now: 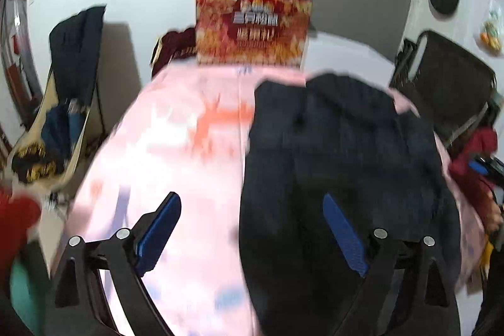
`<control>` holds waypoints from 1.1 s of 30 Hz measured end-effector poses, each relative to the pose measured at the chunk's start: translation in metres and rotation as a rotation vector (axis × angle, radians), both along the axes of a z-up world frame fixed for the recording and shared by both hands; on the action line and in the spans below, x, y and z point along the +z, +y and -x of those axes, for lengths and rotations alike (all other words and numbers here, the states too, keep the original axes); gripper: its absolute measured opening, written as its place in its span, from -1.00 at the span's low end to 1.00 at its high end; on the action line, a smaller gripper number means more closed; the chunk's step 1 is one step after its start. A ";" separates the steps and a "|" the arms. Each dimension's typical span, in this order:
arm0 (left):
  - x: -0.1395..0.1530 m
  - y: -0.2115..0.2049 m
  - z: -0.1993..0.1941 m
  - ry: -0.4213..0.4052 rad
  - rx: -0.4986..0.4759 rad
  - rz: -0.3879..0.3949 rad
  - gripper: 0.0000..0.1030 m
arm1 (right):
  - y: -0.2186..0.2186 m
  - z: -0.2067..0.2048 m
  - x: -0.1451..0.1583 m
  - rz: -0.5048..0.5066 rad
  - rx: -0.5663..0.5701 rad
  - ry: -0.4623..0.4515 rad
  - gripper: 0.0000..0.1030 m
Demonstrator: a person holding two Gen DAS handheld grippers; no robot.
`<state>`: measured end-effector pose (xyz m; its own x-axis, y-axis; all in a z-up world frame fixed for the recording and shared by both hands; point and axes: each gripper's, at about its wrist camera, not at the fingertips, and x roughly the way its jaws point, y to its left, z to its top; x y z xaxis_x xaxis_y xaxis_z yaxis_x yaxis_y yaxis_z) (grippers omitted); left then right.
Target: Fold large clothes
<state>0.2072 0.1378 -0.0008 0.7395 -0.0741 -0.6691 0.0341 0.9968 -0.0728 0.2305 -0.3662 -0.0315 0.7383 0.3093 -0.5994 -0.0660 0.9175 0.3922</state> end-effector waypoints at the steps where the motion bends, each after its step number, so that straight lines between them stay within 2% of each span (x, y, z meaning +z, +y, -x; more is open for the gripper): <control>1: 0.006 -0.003 -0.026 -0.014 -0.006 0.003 0.80 | 0.001 -0.014 -0.001 -0.007 -0.009 0.005 0.83; 3: 0.005 -0.014 -0.071 -0.007 -0.040 -0.005 0.84 | 0.002 -0.045 -0.016 -0.024 -0.033 0.049 0.83; 5: -0.011 -0.029 -0.128 0.045 -0.071 -0.021 0.84 | 0.003 -0.065 -0.035 -0.034 -0.044 0.097 0.83; 7: -0.026 -0.032 -0.158 0.091 -0.077 -0.023 0.84 | 0.001 -0.084 -0.060 -0.042 -0.048 0.159 0.83; 9: -0.049 -0.038 -0.192 0.149 -0.084 -0.037 0.84 | 0.000 -0.098 -0.078 -0.065 -0.044 0.187 0.83; 11: -0.071 -0.035 -0.209 0.193 -0.092 -0.031 0.84 | -0.001 -0.106 -0.091 -0.093 -0.034 0.207 0.83; 13: -0.089 -0.029 -0.222 0.232 -0.101 0.009 0.84 | -0.002 -0.115 -0.102 -0.110 -0.032 0.230 0.83; 17: -0.116 -0.020 -0.258 0.319 -0.138 0.154 0.84 | -0.001 -0.134 -0.118 -0.098 -0.024 0.267 0.88; 20: -0.132 -0.021 -0.281 0.372 -0.178 0.247 0.84 | -0.003 -0.148 -0.131 -0.137 -0.013 0.286 0.90; 22: -0.143 -0.025 -0.292 0.392 -0.193 0.293 0.84 | 0.004 -0.156 -0.135 -0.104 0.023 0.284 0.90; 23: -0.142 -0.028 -0.289 0.372 -0.192 0.289 0.84 | 0.015 -0.161 -0.133 -0.041 0.065 0.266 0.85; 24: -0.142 -0.031 -0.287 0.353 -0.199 0.279 0.78 | 0.022 -0.167 -0.132 -0.008 0.092 0.258 0.78; 25: -0.141 -0.033 -0.286 0.342 -0.212 0.272 0.55 | 0.035 -0.175 -0.130 0.028 0.124 0.242 0.74; 26: -0.140 -0.034 -0.283 0.334 -0.228 0.271 0.40 | 0.049 -0.186 -0.129 0.028 0.168 0.235 0.60; 27: -0.139 -0.033 -0.278 0.329 -0.243 0.285 0.04 | 0.059 -0.200 -0.128 0.009 0.204 0.238 0.45; 28: -0.137 -0.030 -0.271 0.326 -0.250 0.300 -0.26 | 0.071 -0.214 -0.128 -0.003 0.231 0.239 0.43; 30: -0.136 -0.013 -0.251 0.318 -0.238 0.319 -0.47 | 0.106 -0.244 -0.128 0.009 0.299 0.218 0.41; 33: -0.137 0.030 -0.220 0.298 -0.133 0.302 -0.48 | 0.142 -0.267 -0.133 -0.004 0.370 0.211 0.40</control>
<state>0.4275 0.1678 -0.1382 0.4888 -0.3802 -0.7852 0.0943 0.9178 -0.3858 0.4977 -0.2241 -0.1644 0.4384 0.5335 -0.7233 -0.3088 0.8452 0.4362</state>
